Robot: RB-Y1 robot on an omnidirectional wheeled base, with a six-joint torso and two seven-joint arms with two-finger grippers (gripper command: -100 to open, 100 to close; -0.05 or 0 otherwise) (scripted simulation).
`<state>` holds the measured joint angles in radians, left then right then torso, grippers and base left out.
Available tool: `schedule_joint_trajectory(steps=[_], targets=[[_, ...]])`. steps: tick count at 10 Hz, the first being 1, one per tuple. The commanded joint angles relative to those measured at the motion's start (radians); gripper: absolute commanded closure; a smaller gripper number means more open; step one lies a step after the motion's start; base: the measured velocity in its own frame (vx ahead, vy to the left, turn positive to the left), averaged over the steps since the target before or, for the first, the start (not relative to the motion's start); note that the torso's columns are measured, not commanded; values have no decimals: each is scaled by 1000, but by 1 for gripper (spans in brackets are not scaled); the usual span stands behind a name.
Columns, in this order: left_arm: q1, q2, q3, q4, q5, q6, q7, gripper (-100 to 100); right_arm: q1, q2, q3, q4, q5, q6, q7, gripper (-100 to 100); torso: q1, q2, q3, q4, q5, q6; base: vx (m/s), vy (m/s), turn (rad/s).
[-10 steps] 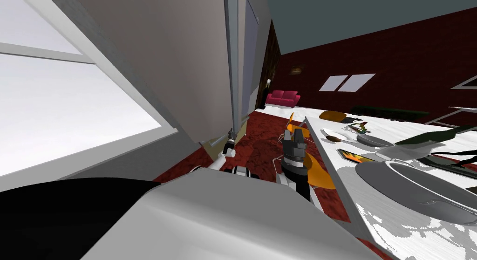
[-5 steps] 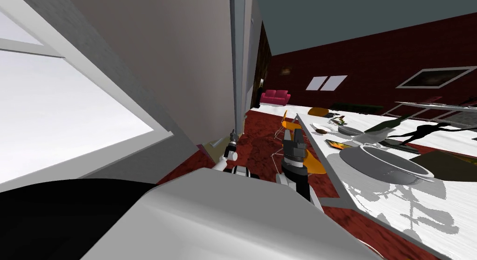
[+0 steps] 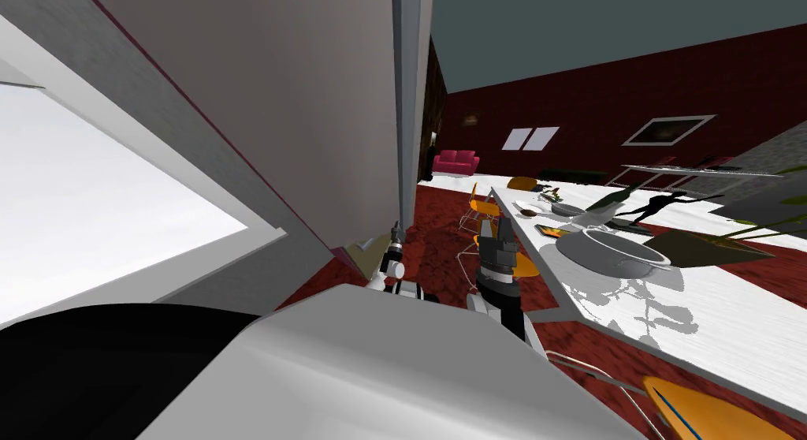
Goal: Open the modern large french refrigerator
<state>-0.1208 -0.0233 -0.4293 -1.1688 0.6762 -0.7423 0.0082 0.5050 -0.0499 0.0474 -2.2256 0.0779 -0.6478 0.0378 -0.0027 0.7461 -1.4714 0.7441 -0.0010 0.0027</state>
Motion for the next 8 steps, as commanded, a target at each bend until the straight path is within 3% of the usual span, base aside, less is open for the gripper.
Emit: schedule_joint_trajectory(steps=[1, 3, 4, 6, 7, 8], targets=[[47, -14, -55, -79, 39, -6, -70, 100, 0, 0, 0, 0, 0, 0, 0, 0, 0, 0, 0, 3, -1, -3, -84, 129, -199], [55, -11, -52, -70, 37, 3, -65, 100, 0, 0, 0, 0, 0, 0, 0, 0, 0, 1, 0, 5, -1, -3, -52, 67, -93], [54, -2, -92, -77, 35, 15, -52, 100, 0, 0, 0, 0, 0, 0, 0, 0, 0, -2, -1, 2, -1, -5, -91, 93, -130], [49, 8, -130, -87, 31, 22, -36, 100, 0, 0, 0, 0, 0, 0, 0, 0, 2, 4, 2, -1, 1, 2, -188, 186, -190], [49, 8, -130, -87, 31, 22, -36, 100, 0, 0, 0, 0, 0, 0, 0, 0, 3, 4, 2, 0, 1, -1, -127, 118, -110], [45, 17, -168, -98, 27, 29, -20, 100, 0, 0, 0, 0, 0, 0, 0, 0, 2, -1, -1, 2, 0, -7, -176, 120, -143]])
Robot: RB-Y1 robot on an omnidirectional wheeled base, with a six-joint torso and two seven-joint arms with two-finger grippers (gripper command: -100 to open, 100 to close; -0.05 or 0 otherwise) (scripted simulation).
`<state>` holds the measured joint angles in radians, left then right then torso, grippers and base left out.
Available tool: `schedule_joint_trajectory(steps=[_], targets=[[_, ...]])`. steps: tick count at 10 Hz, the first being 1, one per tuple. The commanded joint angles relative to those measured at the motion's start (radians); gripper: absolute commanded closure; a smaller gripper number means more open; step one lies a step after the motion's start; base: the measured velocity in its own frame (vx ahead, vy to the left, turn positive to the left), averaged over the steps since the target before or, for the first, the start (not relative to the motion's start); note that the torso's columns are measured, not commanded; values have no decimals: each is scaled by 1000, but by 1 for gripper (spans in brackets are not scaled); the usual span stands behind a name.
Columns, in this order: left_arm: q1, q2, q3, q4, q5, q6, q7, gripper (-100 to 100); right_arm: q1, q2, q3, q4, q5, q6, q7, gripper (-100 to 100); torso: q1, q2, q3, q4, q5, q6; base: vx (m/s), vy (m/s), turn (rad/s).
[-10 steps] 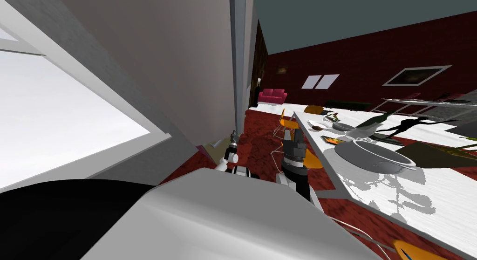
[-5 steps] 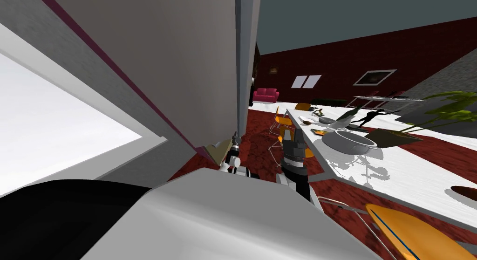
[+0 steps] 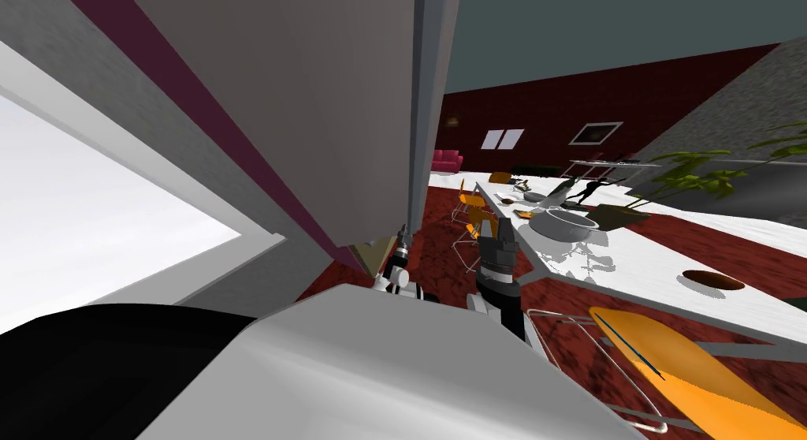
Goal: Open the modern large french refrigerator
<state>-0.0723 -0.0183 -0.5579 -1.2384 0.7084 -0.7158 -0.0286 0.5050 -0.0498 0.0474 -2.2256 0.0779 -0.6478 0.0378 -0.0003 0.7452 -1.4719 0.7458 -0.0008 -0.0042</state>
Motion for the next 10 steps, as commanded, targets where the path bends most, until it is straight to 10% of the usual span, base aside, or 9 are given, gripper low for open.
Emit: schedule_joint_trajectory(steps=[1, 2, 3, 10], targets=[[-5, 17, -59, -33, -7, 5, 24, 100, 0, 0, 0, 0, 0, 0, 0, 0, 1, 2, 1, 1, 0, 3, -200, 147, -158], [-7, 22, -78, -38, -9, 9, 32, 100, 0, 0, 0, 0, 0, 0, 0, 0, 1, 4, 2, 1, 1, 4, -175, 162, -136], [-23, 10, -45, -35, 3, 57, 15, -100, 0, 0, 0, 0, 0, 0, 0, 0, 2, 4, 2, 2, 1, 3, -123, 63, 18], [-92, -18, 14, -83, 29, 193, -25, -100, 0, 0, 0, 0, 0, 0, 0, 0, 5, 6, 1, 9, 2, 6, -37, -22, 73]])
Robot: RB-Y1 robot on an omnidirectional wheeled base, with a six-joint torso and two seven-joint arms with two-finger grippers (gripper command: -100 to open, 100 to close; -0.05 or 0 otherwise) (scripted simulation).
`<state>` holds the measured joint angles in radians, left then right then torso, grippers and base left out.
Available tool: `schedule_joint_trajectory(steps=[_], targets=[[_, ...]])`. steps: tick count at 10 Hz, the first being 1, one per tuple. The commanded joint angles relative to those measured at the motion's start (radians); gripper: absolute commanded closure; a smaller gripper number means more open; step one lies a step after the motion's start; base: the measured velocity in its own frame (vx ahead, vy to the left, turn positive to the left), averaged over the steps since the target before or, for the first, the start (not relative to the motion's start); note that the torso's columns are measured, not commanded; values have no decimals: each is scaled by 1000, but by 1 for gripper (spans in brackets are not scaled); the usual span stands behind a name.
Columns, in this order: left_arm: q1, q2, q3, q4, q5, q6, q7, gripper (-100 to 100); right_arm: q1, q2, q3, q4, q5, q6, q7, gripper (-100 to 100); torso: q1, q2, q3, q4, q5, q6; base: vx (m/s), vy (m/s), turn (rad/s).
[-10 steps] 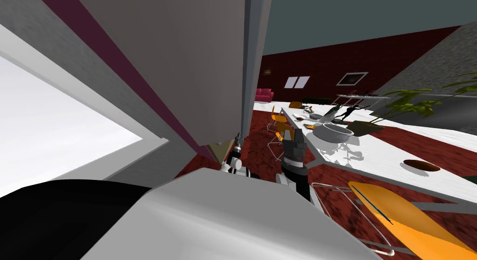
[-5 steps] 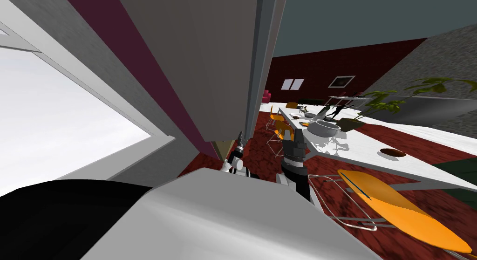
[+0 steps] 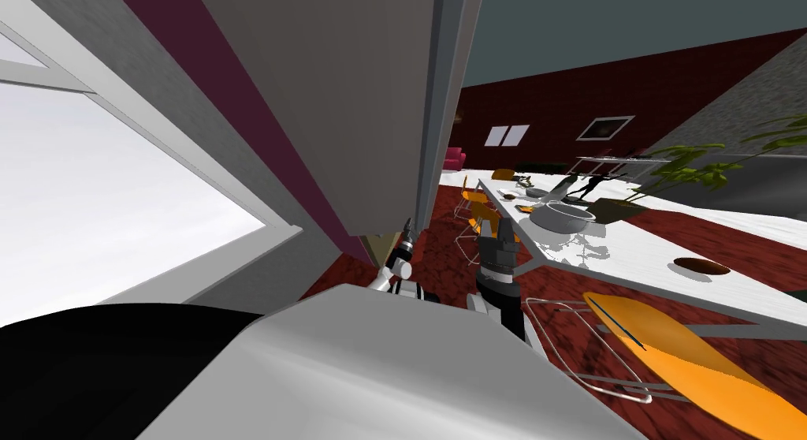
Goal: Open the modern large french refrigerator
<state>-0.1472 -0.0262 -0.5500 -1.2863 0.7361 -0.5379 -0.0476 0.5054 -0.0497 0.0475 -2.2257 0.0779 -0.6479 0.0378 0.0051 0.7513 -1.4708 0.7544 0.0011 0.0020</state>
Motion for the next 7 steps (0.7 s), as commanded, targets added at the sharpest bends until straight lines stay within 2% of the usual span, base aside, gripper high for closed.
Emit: schedule_joint_trajectory(steps=[1, 4, 7], targets=[[-17, -10, 6, -35, 1, 15, -6, -100, 0, 0, 0, 0, 0, 0, 0, 0, 0, 1, 1, 1, 0, 0, -9, 4, -7], [-40, -20, 26, -51, 10, 60, -20, -100, 0, 0, 0, 0, 0, 0, 0, 0, -2, 2, 2, 3, 0, 0, -21, -2, 32], [-40, -20, 26, -51, 10, 60, -20, -100, 0, 0, 0, 0, 0, 0, 0, 0, -2, 4, 3, 4, 1, 0, -10, -2, 3]])
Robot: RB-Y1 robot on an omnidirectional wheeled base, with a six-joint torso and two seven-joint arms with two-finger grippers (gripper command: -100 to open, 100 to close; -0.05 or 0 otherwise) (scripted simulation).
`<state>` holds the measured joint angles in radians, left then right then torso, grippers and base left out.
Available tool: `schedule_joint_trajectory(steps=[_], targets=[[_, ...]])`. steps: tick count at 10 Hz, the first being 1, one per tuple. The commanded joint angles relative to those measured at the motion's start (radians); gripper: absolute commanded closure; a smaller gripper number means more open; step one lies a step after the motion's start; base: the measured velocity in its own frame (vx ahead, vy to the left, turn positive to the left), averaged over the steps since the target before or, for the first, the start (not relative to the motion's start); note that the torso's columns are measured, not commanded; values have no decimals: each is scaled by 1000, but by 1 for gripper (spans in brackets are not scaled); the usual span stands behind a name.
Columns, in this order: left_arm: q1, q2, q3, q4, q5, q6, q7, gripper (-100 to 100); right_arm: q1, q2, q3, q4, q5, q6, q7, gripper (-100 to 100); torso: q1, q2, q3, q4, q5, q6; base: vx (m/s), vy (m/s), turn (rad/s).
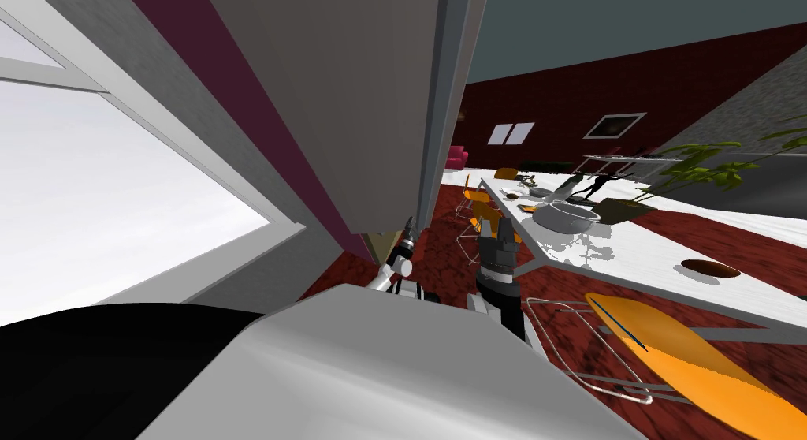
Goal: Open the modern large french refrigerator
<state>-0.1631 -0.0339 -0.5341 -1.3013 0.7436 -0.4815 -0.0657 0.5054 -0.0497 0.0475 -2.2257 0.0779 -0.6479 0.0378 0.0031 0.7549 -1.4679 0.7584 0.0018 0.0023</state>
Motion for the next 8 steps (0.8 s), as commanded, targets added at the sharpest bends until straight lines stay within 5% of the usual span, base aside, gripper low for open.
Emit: schedule_joint_trajectory(steps=[1, 2, 3, 8], targets=[[-24, -12, 10, -36, 3, 4, -2, -100, 0, 0, 0, 0, 0, 0, 0, 0, 2, 0, -1, 2, 0, -2, -3, -4, 18], [-1, 2, 12, -11, 5, 18, -4, -100, 0, 0, 0, 0, 0, 0, 0, 0, 2, 1, -1, 3, 0, -1, 9, -7, 1], [3, 2, 12, -7, 6, 21, -7, 0, 0, 0, 0, 0, 0, 0, 0, 0, 2, -1, 0, -4, 0, -2, 7, -6, -9], [16, 7, 9, 9, 7, 33, -8, 0, 0, 0, 0, 0, 0, 0, 0, 0, -2, -15, -7, -18, -2, -3, 0, 0, 0]])
